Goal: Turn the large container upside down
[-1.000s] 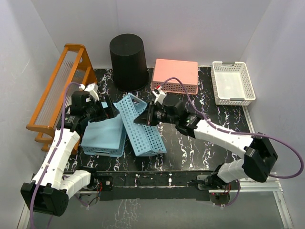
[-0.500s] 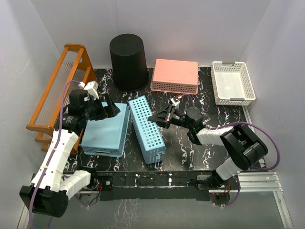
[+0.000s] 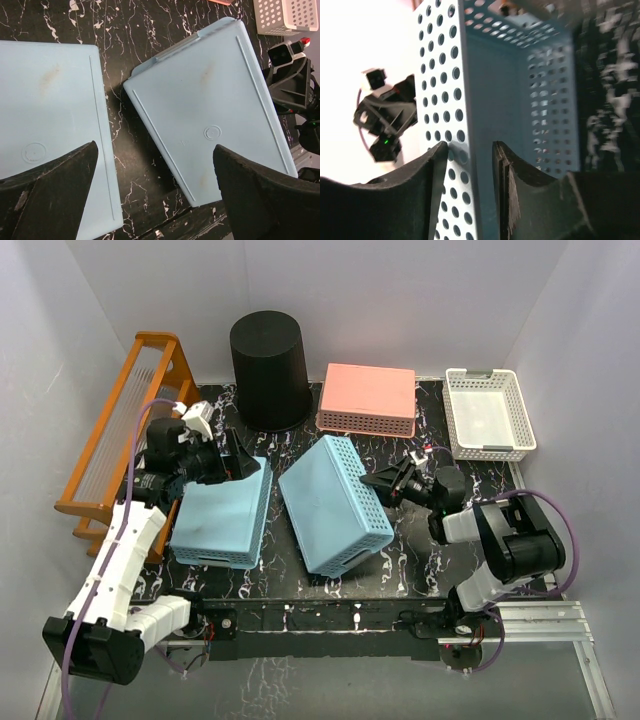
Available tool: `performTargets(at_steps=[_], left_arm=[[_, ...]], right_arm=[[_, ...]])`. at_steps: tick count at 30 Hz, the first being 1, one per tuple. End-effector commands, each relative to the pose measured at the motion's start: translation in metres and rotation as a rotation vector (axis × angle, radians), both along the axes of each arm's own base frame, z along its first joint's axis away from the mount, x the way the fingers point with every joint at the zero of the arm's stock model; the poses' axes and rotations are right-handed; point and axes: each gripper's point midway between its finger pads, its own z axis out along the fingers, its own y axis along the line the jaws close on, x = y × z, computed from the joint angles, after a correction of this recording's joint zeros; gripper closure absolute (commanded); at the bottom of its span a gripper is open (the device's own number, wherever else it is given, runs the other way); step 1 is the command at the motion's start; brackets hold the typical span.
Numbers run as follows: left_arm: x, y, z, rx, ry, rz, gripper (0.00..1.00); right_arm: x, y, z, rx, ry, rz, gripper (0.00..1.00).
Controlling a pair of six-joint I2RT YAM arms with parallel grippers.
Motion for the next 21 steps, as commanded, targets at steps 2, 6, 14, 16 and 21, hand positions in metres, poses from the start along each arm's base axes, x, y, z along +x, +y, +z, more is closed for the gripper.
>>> performTargets(at_steps=[2, 6, 14, 16, 21], left_arm=[[0.006, -0.004, 0.016, -0.016, -0.031, -0.025, 0.01], [0.008, -0.01, 0.014, -0.034, -0.019, -0.052, 0.01], [-0.003, -0.023, 0.023, -0.108, -0.005, -0.118, 0.01], [-0.01, -0.024, 0.022, -0.112, 0.008, -0.132, 0.01], [-0.02, -0.029, 0.019, -0.132, 0.031, -0.173, 0.01]], right_arm=[[0.02, -0.025, -0.035, -0.334, -0.04, -0.05, 0.48], [0.046, -0.061, -0.035, -0.693, -0.069, -0.172, 0.22], [0.065, -0.145, -0.014, -1.142, -0.041, -0.46, 0.08], [0.07, -0.163, -0.004, -1.211, -0.026, -0.544, 0.07], [0.099, -0.194, 0.035, -1.281, -0.056, -0.755, 0.06]])
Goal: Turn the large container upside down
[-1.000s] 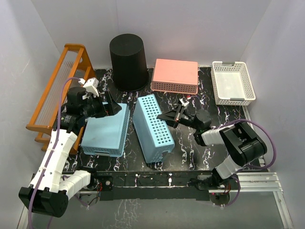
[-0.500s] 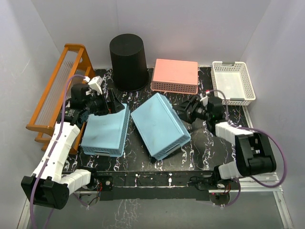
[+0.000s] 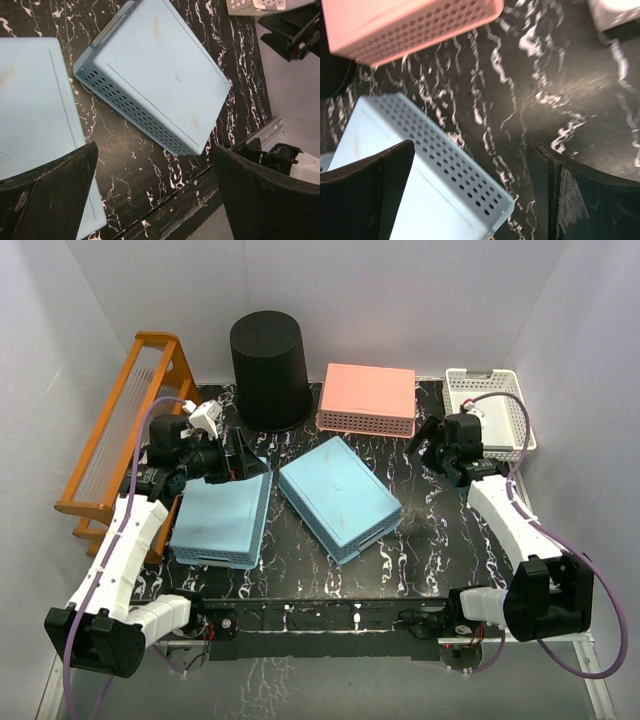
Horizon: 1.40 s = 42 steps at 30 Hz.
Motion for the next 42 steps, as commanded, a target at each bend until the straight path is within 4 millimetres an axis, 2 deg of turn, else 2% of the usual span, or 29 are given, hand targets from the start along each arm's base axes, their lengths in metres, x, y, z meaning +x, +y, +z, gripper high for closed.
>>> performTargets(at_steps=[1, 4, 6, 10, 11, 15, 22, 25, 29, 34, 37, 39, 42], left_arm=[[-0.017, -0.009, 0.019, -0.06, -0.016, -0.074, 0.01], [-0.019, -0.012, 0.026, -0.072, -0.029, -0.099, 0.01], [-0.02, -0.013, 0.03, -0.069, -0.042, -0.111, 0.01], [-0.017, -0.014, 0.023, -0.057, -0.038, -0.132, 0.01], [-0.015, -0.014, 0.021, -0.058, -0.034, -0.135, 0.01], [-0.009, -0.016, 0.015, -0.065, -0.02, -0.136, 0.01], [-0.003, -0.017, 0.014, -0.07, -0.018, -0.119, 0.01], [-0.001, -0.02, 0.01, -0.082, -0.002, -0.126, 0.01], [0.001, -0.023, 0.007, -0.101, 0.014, -0.135, 0.01], [0.003, -0.023, 0.001, -0.098, 0.012, -0.141, 0.01], [0.004, -0.025, 0.0, -0.104, 0.02, -0.142, 0.01], [0.006, -0.025, 0.0, -0.108, 0.021, -0.14, 0.01], [0.006, -0.026, -0.001, -0.11, 0.026, -0.141, 0.01]], right_arm=[[0.033, -0.045, 0.049, -0.185, -0.136, -0.18, 0.05], [0.054, -0.06, 0.054, -0.283, -0.141, -0.218, 0.05], [0.071, -0.069, 0.048, -0.37, -0.107, -0.218, 0.02], [0.106, -0.079, 0.034, -0.505, -0.001, -0.154, 0.02], [0.117, -0.084, 0.038, -0.526, 0.022, -0.169, 0.02], [0.136, -0.098, 0.008, -0.594, 0.143, -0.138, 0.02], [0.155, -0.125, -0.017, -0.584, 0.212, -0.137, 0.08], [0.161, -0.136, -0.032, -0.534, 0.24, -0.12, 0.18], [0.173, -0.132, -0.047, -0.497, 0.262, -0.073, 0.35], [0.181, -0.128, -0.058, -0.477, 0.281, -0.049, 0.67], [0.177, -0.121, -0.048, -0.443, 0.267, -0.032, 0.89], [0.172, -0.115, -0.036, -0.416, 0.24, -0.021, 0.97], [0.155, -0.101, -0.009, -0.344, 0.194, -0.007, 1.0]])
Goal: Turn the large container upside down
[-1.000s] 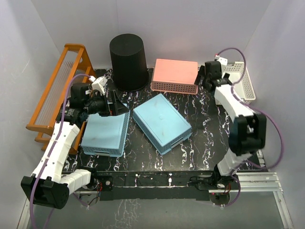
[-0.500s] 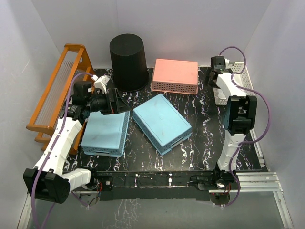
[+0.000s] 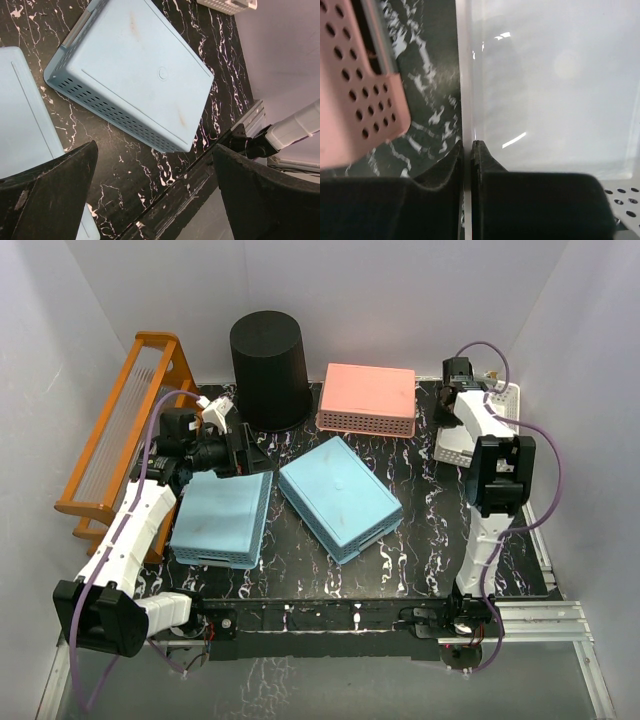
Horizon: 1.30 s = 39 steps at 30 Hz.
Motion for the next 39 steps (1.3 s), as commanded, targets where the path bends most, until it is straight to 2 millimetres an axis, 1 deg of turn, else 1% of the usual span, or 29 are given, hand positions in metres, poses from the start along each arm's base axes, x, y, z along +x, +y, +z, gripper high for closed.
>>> performTargets(at_steps=[1, 3, 4, 6, 10, 11, 15, 17, 18, 23, 27, 31, 34, 37, 39], left_arm=[[-0.002, -0.004, 0.004, -0.029, 0.001, -0.02, 0.01], [-0.003, -0.004, 0.004, -0.031, 0.006, -0.023, 0.01], [-0.005, -0.004, 0.005, -0.033, 0.007, -0.025, 0.01], [-0.007, -0.004, 0.004, -0.033, 0.014, -0.018, 0.01], [-0.013, -0.006, 0.007, -0.048, 0.025, -0.039, 0.01], [-0.014, -0.005, 0.007, -0.042, 0.028, -0.039, 0.01], [-0.018, -0.004, 0.004, -0.032, 0.035, -0.044, 0.01], [-0.02, -0.004, 0.005, -0.036, 0.031, -0.039, 0.01], [-0.021, -0.004, 0.006, -0.042, 0.028, -0.039, 0.01], [-0.028, -0.006, 0.017, -0.07, 0.018, -0.042, 0.01], [-0.034, -0.004, 0.015, -0.07, 0.018, -0.028, 0.01], [-0.033, -0.004, 0.013, -0.081, 0.017, -0.011, 0.01], [-0.029, -0.005, 0.012, -0.093, 0.026, -0.005, 0.01], [-0.025, -0.007, 0.008, -0.101, 0.034, -0.009, 0.01], [-0.023, -0.009, 0.006, -0.104, 0.041, -0.017, 0.01]], right_arm=[[-0.017, 0.021, 0.078, 0.114, -0.154, 0.013, 1.0], [-0.034, 0.035, 0.098, 0.187, -0.203, 0.022, 1.0], [-0.044, 0.04, 0.112, 0.215, -0.238, 0.023, 1.0], [-0.067, 0.049, 0.135, 0.273, -0.301, 0.012, 1.0], [-0.113, 0.073, 0.163, 0.399, -0.352, 0.05, 1.0], [-0.124, 0.077, 0.172, 0.422, -0.369, 0.053, 1.0], [-0.164, 0.104, 0.2, 0.561, -0.434, 0.127, 1.0], [-0.178, 0.115, 0.202, 0.614, -0.443, 0.163, 1.0], [-0.183, 0.119, 0.2, 0.639, -0.446, 0.177, 1.0], [-0.202, 0.147, 0.192, 0.811, -0.448, 0.285, 1.0], [-0.219, 0.169, 0.185, 0.994, -0.407, 0.324, 1.0], [-0.247, 0.194, 0.189, 1.208, -0.338, 0.41, 1.0], [-0.268, 0.208, 0.196, 1.312, -0.278, 0.477, 1.0], [-0.28, 0.214, 0.203, 1.345, -0.259, 0.495, 1.0], [-0.285, 0.215, 0.212, 1.368, -0.28, 0.509, 1.0]])
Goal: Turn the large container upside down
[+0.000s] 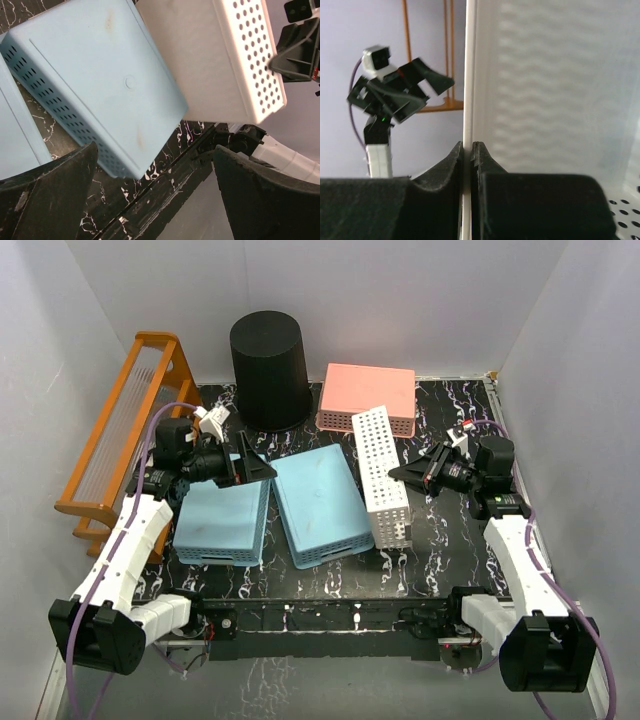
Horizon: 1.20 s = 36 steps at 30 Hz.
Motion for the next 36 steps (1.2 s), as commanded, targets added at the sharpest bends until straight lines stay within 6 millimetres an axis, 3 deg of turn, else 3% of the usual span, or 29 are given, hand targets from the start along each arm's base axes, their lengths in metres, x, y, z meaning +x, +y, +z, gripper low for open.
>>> performTargets(at_steps=[1, 7, 12, 20, 25, 29, 33, 36], left_arm=[[0.003, -0.006, 0.001, -0.034, 0.012, -0.027, 0.01], [0.007, -0.007, 0.004, -0.033, -0.005, -0.041, 0.01], [0.006, -0.008, -0.004, -0.031, 0.011, -0.048, 0.01], [0.012, -0.007, -0.015, -0.006, 0.019, -0.056, 0.01], [0.012, -0.007, -0.017, -0.001, 0.024, -0.063, 0.01], [0.011, -0.006, -0.016, 0.006, 0.027, -0.069, 0.01], [0.011, -0.006, -0.015, 0.014, 0.025, -0.076, 0.01], [0.011, -0.006, -0.015, 0.018, 0.029, -0.082, 0.01]], right_arm=[[-0.021, 0.014, 0.058, 0.119, -0.179, 0.11, 1.0], [0.001, 0.009, 0.038, 0.163, -0.159, 0.036, 1.0], [0.005, 0.004, 0.026, 0.292, -0.128, 0.005, 1.0], [0.008, -0.029, -0.006, 0.268, -0.056, -0.081, 1.0], [0.005, -0.05, -0.036, 0.235, 0.007, -0.115, 1.0], [0.003, -0.059, -0.06, 0.167, 0.066, -0.125, 0.83], [0.003, -0.073, -0.083, 0.028, 0.086, -0.159, 0.76], [0.002, -0.096, -0.108, -0.154, 0.165, -0.244, 0.73]])
